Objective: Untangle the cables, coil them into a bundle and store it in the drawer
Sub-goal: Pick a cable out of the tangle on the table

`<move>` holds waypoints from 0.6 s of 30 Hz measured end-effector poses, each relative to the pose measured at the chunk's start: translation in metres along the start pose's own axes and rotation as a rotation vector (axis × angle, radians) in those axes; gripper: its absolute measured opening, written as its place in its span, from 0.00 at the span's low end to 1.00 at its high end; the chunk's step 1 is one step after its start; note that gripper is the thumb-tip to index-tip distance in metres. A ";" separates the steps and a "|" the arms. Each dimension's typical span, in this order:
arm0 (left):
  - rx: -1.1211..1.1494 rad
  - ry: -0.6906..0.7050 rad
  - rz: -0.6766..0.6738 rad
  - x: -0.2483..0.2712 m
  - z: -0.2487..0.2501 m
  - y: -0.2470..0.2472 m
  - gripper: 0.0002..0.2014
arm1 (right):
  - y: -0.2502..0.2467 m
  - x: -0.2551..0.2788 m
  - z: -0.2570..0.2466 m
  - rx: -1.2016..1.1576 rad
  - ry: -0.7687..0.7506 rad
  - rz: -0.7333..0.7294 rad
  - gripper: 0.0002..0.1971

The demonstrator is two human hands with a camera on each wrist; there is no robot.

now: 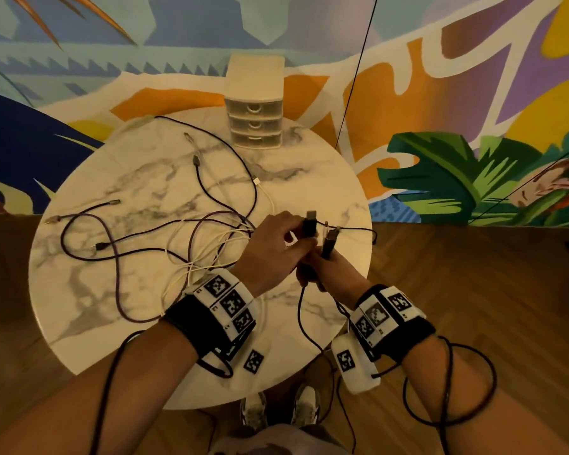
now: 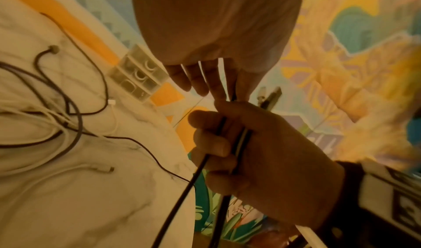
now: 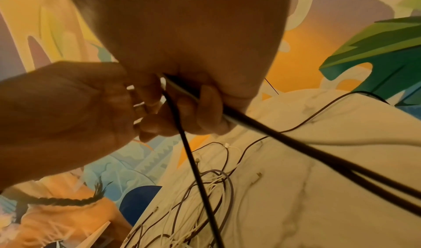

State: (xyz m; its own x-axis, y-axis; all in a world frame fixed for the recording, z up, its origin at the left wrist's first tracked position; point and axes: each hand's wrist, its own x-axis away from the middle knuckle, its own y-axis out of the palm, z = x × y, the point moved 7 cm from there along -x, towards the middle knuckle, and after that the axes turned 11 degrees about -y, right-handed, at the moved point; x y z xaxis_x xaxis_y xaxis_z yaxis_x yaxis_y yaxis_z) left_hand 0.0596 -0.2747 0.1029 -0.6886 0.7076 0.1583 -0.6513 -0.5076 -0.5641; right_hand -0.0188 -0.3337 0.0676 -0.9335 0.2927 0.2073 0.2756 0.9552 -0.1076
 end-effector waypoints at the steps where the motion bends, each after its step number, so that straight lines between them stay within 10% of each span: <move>1: -0.040 0.022 -0.027 0.003 0.003 0.006 0.10 | 0.000 0.000 -0.001 0.024 -0.014 0.008 0.17; 10: -0.192 0.110 -0.159 0.016 0.016 0.025 0.17 | -0.015 0.006 0.008 0.110 0.003 0.072 0.18; 15: -0.129 -0.082 -0.251 0.003 0.013 0.052 0.33 | -0.023 0.012 0.011 0.177 0.033 0.149 0.19; 18: -0.115 0.027 -0.127 0.010 0.041 0.061 0.20 | -0.046 0.026 0.007 0.200 -0.002 0.259 0.12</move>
State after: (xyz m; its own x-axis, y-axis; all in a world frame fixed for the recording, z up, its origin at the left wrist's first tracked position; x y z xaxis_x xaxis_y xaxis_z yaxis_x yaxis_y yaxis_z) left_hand -0.0002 -0.3187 0.1037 -0.5935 0.7762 0.2127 -0.6905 -0.3552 -0.6301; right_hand -0.0568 -0.3701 0.0715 -0.8387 0.5244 0.1466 0.4534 0.8217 -0.3453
